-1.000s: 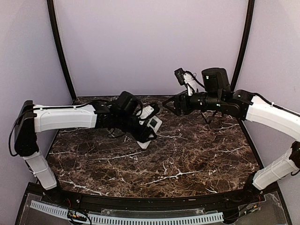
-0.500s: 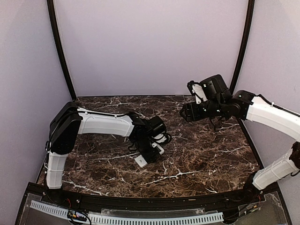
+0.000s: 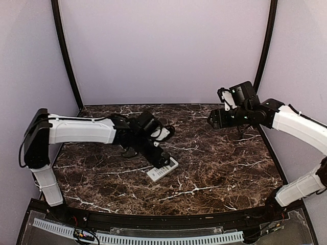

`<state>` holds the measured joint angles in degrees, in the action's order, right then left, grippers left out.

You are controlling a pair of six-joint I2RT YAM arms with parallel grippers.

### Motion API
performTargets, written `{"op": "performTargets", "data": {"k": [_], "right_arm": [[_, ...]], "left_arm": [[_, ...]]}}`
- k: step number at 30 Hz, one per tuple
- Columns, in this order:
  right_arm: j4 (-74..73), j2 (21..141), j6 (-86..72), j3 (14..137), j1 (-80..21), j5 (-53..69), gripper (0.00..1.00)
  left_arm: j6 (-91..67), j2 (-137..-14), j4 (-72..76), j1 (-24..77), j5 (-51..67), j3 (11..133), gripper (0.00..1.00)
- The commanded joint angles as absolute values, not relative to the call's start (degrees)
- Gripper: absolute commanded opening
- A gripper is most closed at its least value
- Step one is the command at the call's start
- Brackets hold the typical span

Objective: Load the batteries into the remote control
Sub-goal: Place the remote control at the center of the board, then reset both arms

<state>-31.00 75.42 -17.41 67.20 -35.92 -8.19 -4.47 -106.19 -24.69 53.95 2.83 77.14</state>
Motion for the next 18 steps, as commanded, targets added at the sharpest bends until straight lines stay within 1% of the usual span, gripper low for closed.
{"op": "performTargets", "data": {"k": [1, 2, 5, 6, 7, 8, 9, 10, 12, 16, 18], "right_arm": [[-25.7, 70.6, -19.3, 59.6, -24.5, 0.7, 0.79], [-23.6, 69.1, -19.8, 57.2, -20.6, 4.5, 0.79], [-16.9, 65.0, -21.4, 49.1, -7.4, 17.1, 0.79], [-14.9, 64.0, -21.5, 46.8, -3.3, 22.5, 0.79], [-13.2, 63.2, -21.3, 44.9, 0.5, 25.9, 0.79], [-11.9, 62.3, -20.9, 42.8, 3.5, 28.0, 0.79], [-11.3, 61.6, -20.7, 41.5, 5.7, 29.1, 0.79], [-10.8, 61.0, -20.3, 40.4, 7.2, 29.5, 0.79], [-9.5, 59.8, -19.9, 37.8, 8.5, 28.4, 0.79], [-4.8, 56.6, -22.4, 33.2, 8.6, 26.7, 0.79], [-3.1, 54.6, -23.2, 31.0, 8.6, 24.6, 0.79]], "left_arm": [[-13.4, -88.9, -10.1, 43.4, -0.1, 68.0, 0.99], [-14.1, -87.5, -10.3, 40.0, -3.2, 66.7, 0.99], [-16.9, -83.0, -12.4, 32.5, -6.9, 61.5, 0.99], [-17.4, -82.1, -12.3, 28.5, -8.1, 60.4, 0.99], [-18.5, -80.2, -11.7, 26.6, -8.9, 57.5, 0.99], [-20.4, -79.2, -11.3, 22.8, -11.6, 56.0, 0.99], [-21.4, -76.9, -10.3, 21.1, -13.1, 52.8, 0.99], [-23.3, -75.9, -9.8, 18.1, -15.4, 51.1, 0.99], [-24.7, -72.2, -6.7, 15.9, -19.1, 46.0, 0.99], [-25.4, -66.1, 3.8, 15.5, -21.6, 33.8, 0.99], [-26.9, -64.2, 6.3, 15.3, -21.8, 31.2, 0.99]]}}
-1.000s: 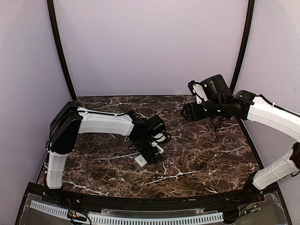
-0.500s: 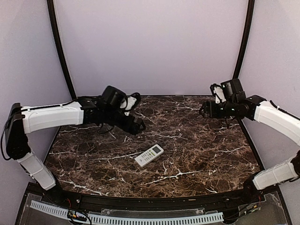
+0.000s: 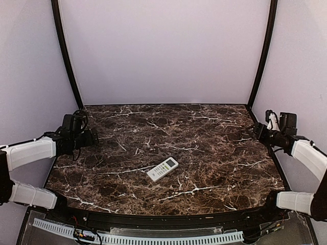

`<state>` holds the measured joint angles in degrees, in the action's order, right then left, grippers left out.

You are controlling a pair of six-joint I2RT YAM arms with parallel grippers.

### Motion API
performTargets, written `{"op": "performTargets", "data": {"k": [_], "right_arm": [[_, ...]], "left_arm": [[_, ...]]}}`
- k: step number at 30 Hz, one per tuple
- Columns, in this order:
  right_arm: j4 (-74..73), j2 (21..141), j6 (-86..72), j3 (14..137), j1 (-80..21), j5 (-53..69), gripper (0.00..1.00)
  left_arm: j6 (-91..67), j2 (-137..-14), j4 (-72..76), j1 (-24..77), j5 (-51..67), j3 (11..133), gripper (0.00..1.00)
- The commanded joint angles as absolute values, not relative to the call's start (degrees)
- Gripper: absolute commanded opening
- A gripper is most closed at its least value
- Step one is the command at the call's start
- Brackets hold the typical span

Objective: Load the batteries into the remote control
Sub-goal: Reset both arms

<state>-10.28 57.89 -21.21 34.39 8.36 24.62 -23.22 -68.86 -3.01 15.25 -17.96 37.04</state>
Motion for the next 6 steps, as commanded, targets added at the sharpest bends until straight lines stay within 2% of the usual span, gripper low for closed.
{"op": "performTargets", "data": {"k": [1, 6], "right_arm": [[-2.6, 53.6, -23.4, 29.9, 8.6, 23.5, 0.79], [-0.6, 48.8, -22.8, 26.7, 8.7, 22.9, 0.79]], "left_arm": [[-26.8, -63.0, 7.9, 15.3, -21.4, 30.5, 0.99], [-25.7, -60.5, 11.0, 15.3, -19.9, 28.0, 0.99]]}}
